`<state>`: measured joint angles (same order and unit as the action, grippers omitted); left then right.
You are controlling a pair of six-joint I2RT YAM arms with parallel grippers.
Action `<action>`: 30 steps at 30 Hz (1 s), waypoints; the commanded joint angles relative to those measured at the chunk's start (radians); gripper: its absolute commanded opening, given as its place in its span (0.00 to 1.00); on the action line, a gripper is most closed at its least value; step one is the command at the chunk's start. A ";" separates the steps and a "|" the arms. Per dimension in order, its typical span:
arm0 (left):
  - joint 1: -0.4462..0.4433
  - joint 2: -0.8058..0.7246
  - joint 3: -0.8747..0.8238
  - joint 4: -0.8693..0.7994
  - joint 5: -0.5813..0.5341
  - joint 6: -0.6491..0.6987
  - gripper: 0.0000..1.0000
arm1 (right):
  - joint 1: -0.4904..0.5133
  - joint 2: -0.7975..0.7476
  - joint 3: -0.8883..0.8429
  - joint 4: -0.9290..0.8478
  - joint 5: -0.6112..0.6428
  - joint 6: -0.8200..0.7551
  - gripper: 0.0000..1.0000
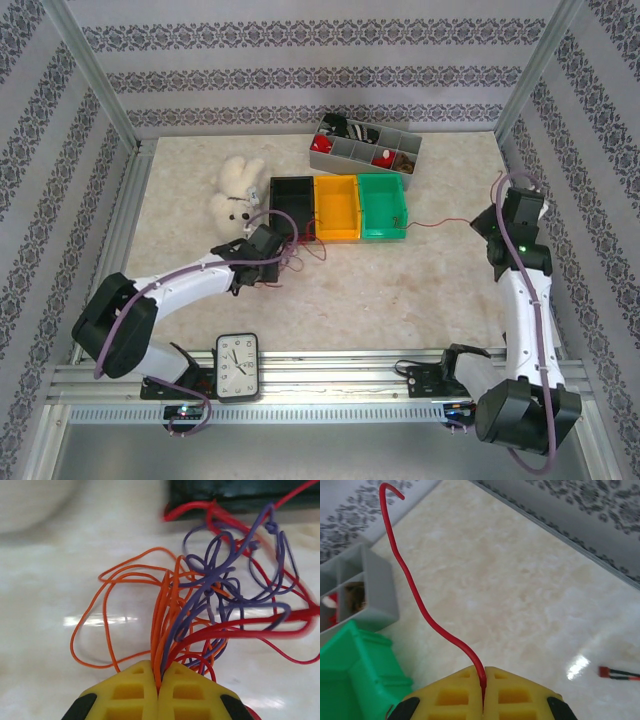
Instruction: Untangle the cables
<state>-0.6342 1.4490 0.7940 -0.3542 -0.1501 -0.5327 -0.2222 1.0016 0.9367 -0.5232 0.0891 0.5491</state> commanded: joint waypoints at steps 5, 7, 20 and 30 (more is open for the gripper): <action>-0.024 -0.095 -0.073 0.172 0.251 0.236 0.00 | 0.147 0.121 0.132 0.066 0.086 -0.075 0.00; -0.024 -0.091 -0.074 0.183 0.316 0.244 0.00 | 0.201 0.186 0.169 0.069 0.141 -0.108 0.00; -0.025 0.188 0.097 0.220 0.287 0.160 0.03 | 0.430 0.602 0.441 -0.023 0.238 -0.314 0.00; -0.025 0.255 0.146 0.174 0.230 0.143 0.00 | 0.497 0.807 0.505 -0.031 -0.001 -0.370 0.00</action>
<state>-0.6537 1.6974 0.9398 -0.1829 0.1055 -0.3664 0.2790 1.7710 1.4025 -0.5320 0.1806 0.2043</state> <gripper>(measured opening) 0.058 0.061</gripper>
